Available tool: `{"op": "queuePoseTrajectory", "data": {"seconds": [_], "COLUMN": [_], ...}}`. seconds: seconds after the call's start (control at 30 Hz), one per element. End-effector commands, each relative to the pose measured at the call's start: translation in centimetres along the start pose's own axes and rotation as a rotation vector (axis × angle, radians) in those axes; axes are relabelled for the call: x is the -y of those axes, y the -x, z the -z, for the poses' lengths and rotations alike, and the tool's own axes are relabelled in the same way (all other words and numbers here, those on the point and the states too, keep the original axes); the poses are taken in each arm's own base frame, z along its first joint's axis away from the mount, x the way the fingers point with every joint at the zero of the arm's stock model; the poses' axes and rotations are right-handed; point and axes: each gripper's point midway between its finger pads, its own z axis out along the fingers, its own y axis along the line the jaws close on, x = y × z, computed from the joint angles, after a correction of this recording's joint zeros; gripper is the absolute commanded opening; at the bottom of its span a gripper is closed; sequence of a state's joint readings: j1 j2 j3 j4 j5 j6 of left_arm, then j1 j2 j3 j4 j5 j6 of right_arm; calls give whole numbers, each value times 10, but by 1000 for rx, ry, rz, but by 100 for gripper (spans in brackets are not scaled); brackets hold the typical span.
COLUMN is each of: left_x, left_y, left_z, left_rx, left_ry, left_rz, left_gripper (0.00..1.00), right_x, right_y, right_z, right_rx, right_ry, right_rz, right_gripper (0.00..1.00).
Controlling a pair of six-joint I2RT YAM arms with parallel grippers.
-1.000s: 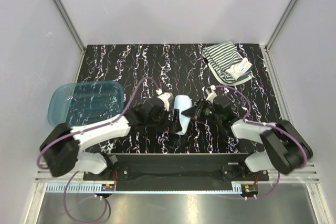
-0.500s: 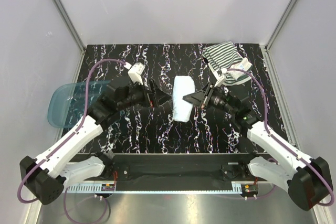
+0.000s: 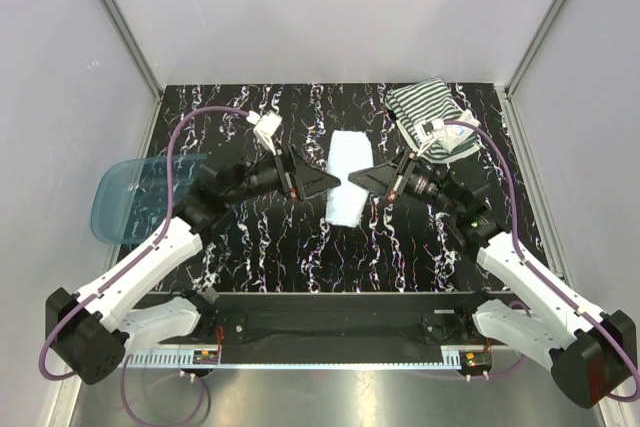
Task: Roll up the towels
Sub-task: Place the rolled towel into the container
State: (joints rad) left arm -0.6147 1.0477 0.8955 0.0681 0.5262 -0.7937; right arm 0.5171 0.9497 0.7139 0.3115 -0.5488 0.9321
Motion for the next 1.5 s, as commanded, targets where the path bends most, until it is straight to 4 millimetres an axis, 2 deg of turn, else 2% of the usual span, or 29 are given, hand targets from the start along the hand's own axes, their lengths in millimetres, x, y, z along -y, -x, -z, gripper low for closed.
{"op": "queuePoseTrajectory", "data": {"seconds": [0.0,0.17,0.27,0.4,0.5,0.53,0.6,0.63,0.7,0.77,0.83,0.87,0.93,1.0,1.03,1.1,1.17,1.2,1.23,1.27,1.3,1.33,1.4,1.43,1.47], "left_x": [12,15,24,34,36,33,30,30,25,16,2,1,-10,-11,-19,-27,-42,-51,-58,-71,-91,-96,-123,-142,-151], "left_y": [4,5,7,7,6,6,4,6,7,8,8,11,15,22,25,28,41,40,54,59,62,73,73,79,87], "left_z": [-3,-6,-6,-6,-6,-6,-6,-6,-6,-5,-2,1,7,14,21,30,44,51,63,70,87,96,116,135,145], "left_rx": [16,21,25,8,2,0,-7,-1,0,4,4,14,16,33,30,20,41,28,61,63,72,89,74,93,116], "left_ry": [-87,-116,-160,-223,-227,-210,-194,-180,-143,-81,-5,9,46,47,67,106,163,203,239,285,378,417,531,608,648], "left_rz": [-3,6,11,16,13,17,14,14,-2,-7,8,1,17,10,23,23,3,20,16,1,43,36,61,78,67], "left_gripper": [99,97,88,76,61,51,41,33,25,14,6,0,0,0,0,0,0,0,0,0,0,0,0,0,0], "right_x": [-58,-84,-91,-87,-85,-84,-84,-81,-78,-76,-70,-66,-54,-44,-33,-21,-6,-1,3,7,11,13,17,18,18], "right_y": [16,17,18,19,19,19,19,18,18,17,16,16,16,21,16,20,15,15,12,10,8,7,3,0,0], "right_z": [5,11,12,9,7,7,6,4,3,3,2,1,1,1,3,6,11,12,15,16,18,19,20,20,21], "right_rx": [38,29,29,36,41,43,43,41,39,37,34,34,39,66,50,77,62,66,59,55,52,49,37,28,28], "right_ry": [223,371,412,417,427,432,434,427,421,407,356,325,233,153,89,11,-71,-97,-119,-137,-155,-161,-172,-171,-171], "right_rz": [34,8,0,-12,-17,-17,-17,-20,-21,-19,-14,-14,6,42,25,53,45,58,53,51,54,52,47,46,46], "right_gripper": [11,11,12,12,12,12,13,13,13,15,26,49,74,93,96,100,100,100,100,100,100,100,100,100,100]}}
